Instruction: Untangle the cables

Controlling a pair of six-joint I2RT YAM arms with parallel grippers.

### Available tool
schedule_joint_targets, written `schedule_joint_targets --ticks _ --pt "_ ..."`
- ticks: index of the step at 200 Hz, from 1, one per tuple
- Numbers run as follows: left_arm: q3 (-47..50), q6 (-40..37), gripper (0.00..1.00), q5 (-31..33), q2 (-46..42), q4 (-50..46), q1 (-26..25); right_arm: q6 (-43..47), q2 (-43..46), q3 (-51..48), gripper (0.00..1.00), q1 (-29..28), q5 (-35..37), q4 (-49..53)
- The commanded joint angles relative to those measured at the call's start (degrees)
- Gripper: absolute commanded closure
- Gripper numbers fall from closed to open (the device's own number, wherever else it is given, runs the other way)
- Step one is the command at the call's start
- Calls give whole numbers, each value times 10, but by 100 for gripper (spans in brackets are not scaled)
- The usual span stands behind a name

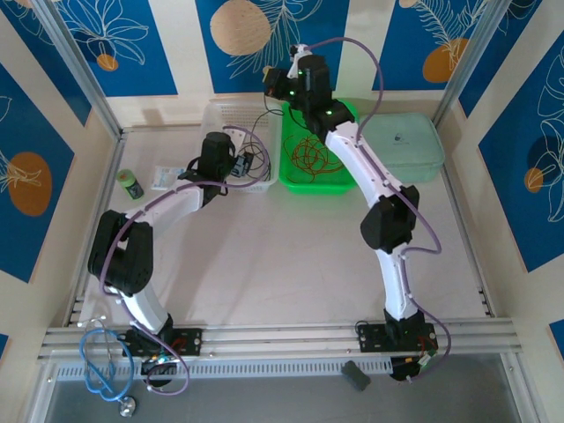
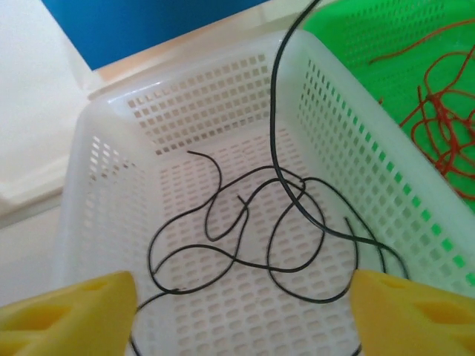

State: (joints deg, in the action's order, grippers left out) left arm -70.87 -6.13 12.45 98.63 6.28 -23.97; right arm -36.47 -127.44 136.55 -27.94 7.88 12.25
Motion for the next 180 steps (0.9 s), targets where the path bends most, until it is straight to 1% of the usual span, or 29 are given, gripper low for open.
schedule_joint_targets --ticks 1,23,40,56,71,92,153,167,173,180 --pt "-4 3 1 -39 -30 -31 5 -14 -65 83 100 -6 11 7" --pt "14 7 0 -55 -75 -55 6 -29 -149 188 100 -7 3 44" --pt "33 21 0 -72 -120 -77 6 -43 -195 231 100 -7 1 53" --pt "48 31 0 -78 -163 -104 5 -60 -211 223 100 -7 -4 42" --pt "50 41 0 -69 -195 -140 5 -69 -216 198 100 -9 -7 31" --pt "48 51 0 -64 -234 -187 5 -67 -223 170 100 -20 -9 33" --pt "76 77 0 -51 -354 -207 5 -24 -268 162 100 -66 -8 95" --pt "81 79 0 -41 -375 -209 5 -16 -272 158 96 -74 0 116" --pt "82 79 0 -38 -383 -211 5 -15 -273 154 92 -77 5 124" --pt "83 78 0 -36 -391 -215 5 -13 -273 148 85 -81 10 132"
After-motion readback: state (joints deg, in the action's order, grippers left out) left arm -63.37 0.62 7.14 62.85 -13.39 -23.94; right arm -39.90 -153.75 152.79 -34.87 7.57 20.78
